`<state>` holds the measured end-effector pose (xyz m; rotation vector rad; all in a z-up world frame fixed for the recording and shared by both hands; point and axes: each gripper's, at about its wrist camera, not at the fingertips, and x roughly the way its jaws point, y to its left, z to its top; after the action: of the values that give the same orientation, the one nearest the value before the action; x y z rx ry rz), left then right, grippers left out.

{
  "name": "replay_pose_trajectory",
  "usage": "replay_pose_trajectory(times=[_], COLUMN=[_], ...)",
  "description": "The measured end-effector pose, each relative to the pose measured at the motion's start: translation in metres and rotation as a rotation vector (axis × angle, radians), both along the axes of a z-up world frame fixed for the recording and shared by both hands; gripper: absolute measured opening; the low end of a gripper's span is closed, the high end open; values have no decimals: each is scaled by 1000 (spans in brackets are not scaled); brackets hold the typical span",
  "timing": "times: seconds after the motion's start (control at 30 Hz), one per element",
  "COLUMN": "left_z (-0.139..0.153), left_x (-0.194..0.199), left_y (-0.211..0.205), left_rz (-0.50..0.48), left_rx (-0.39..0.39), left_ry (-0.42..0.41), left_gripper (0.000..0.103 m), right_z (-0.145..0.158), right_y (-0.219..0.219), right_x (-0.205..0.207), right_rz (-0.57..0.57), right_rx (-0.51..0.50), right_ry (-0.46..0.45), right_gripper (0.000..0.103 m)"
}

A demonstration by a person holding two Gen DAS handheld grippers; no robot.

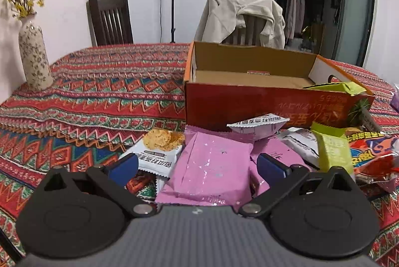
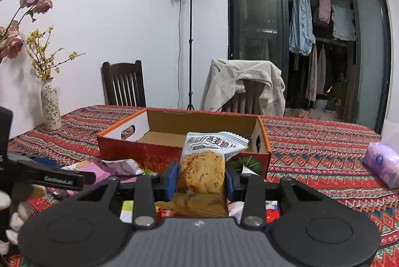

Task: Organize snacks
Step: 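Grasp the pink bag with the left tool while the right tool holds the biscuit packet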

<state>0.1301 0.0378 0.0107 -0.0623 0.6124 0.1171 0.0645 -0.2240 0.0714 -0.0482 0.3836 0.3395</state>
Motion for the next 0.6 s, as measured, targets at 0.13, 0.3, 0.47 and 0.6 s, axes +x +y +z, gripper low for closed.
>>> replay_pose_trajectory(times=[0.13,0.3,0.47,0.6], left_z=[-8,-11,-10,-8], left_x=[7,8,6,1], left_y=[4,9,9,11], left_rz=[-6,-16,-37,-28], left_rx=[-35,-66,-77,-81], left_ry=[26,33,28,12], left_gripper=[101,90,73,71], right_z=[-6,-10,-11,-11], right_y=[1,3,3,2], right_x=[4,8,8,8], right_rz=[10,13,13,12], right_rx=[5,11,14,15], right_ry=[14,27,32,32], right_gripper=[37,37,37,37])
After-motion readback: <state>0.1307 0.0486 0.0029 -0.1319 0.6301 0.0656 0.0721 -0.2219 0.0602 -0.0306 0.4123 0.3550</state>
